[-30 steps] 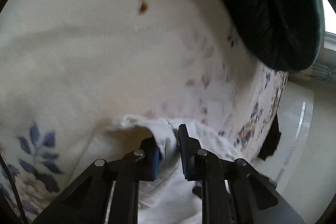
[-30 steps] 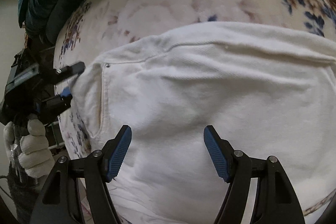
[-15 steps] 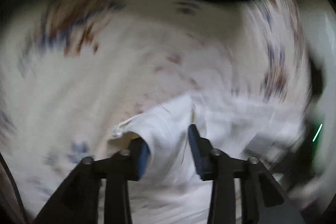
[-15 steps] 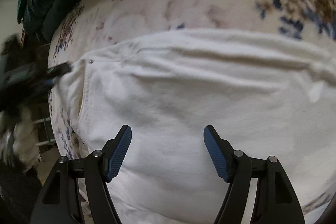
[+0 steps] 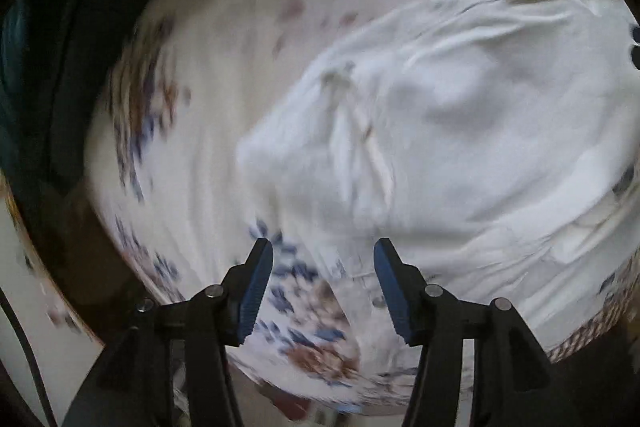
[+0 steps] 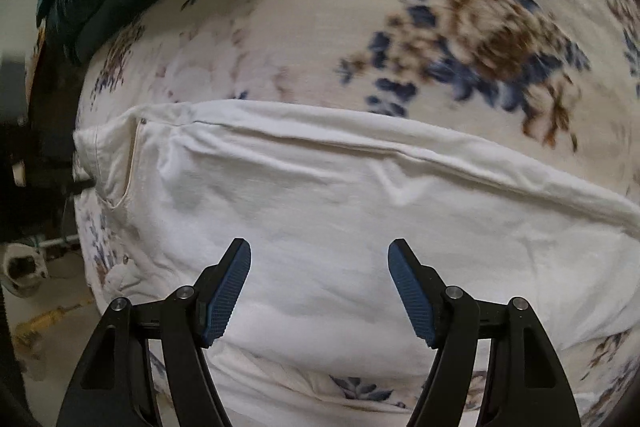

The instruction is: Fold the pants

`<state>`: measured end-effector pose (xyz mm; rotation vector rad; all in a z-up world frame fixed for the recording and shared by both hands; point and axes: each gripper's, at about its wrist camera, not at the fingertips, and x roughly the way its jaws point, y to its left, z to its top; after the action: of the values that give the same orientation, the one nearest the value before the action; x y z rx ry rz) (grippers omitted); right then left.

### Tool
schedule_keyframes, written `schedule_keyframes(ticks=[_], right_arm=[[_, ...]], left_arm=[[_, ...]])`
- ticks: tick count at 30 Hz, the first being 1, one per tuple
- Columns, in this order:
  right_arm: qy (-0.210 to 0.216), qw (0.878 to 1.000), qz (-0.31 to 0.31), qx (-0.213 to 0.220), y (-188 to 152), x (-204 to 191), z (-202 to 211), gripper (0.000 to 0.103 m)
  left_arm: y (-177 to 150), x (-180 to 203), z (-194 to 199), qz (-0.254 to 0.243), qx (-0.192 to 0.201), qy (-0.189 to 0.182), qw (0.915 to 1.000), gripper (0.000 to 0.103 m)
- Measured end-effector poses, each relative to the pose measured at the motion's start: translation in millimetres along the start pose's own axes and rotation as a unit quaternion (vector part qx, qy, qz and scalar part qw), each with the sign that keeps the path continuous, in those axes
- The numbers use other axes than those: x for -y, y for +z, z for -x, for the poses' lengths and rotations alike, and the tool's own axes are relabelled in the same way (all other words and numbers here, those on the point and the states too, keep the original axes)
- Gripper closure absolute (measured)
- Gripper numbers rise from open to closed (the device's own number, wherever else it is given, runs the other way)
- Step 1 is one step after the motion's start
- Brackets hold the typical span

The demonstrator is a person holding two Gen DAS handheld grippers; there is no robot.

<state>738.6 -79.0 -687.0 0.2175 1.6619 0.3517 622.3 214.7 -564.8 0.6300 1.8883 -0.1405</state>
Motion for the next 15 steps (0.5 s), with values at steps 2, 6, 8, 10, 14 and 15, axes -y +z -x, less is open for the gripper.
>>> schedule_keyframes(ticks=[2, 6, 8, 10, 14, 15], right_arm=[[-0.003, 1.0, -0.02, -0.002, -1.2, 13.9, -3.0, 0.029], [0.0, 0.998, -0.062, -0.022, 0.2, 26.1, -17.0, 0.029], [0.011, 0.998, -0.063, -0.022, 5.2, 28.2, -18.5, 0.029], [-0.005, 0.999, -0.043, -0.024, 10.0, 27.2, -19.0, 0.029], [-0.051, 0.998, 0.009, -0.035, 25.0, 31.1, -17.9, 0.029], [-0.065, 0.997, 0.022, -0.037, 29.4, 35.0, -16.8, 0.029]], left_arm=[[7.2, 11.7, 0.3, 0.004, 0.009, -0.015, 0.9998, 0.053], [51.8, 65.0, 23.7, -0.089, 0.095, 0.029, 0.9911, 0.053], [76.6, 84.2, 27.7, -0.14, 0.115, 0.024, 0.9832, 0.052], [99.8, 96.4, 23.9, -0.178, 0.116, 0.002, 0.9772, 0.052], [137.0, 111.9, 2.5, -0.234, 0.076, -0.029, 0.9689, 0.053], [143.6, 113.9, -5.9, -0.242, 0.062, -0.031, 0.9678, 0.053]])
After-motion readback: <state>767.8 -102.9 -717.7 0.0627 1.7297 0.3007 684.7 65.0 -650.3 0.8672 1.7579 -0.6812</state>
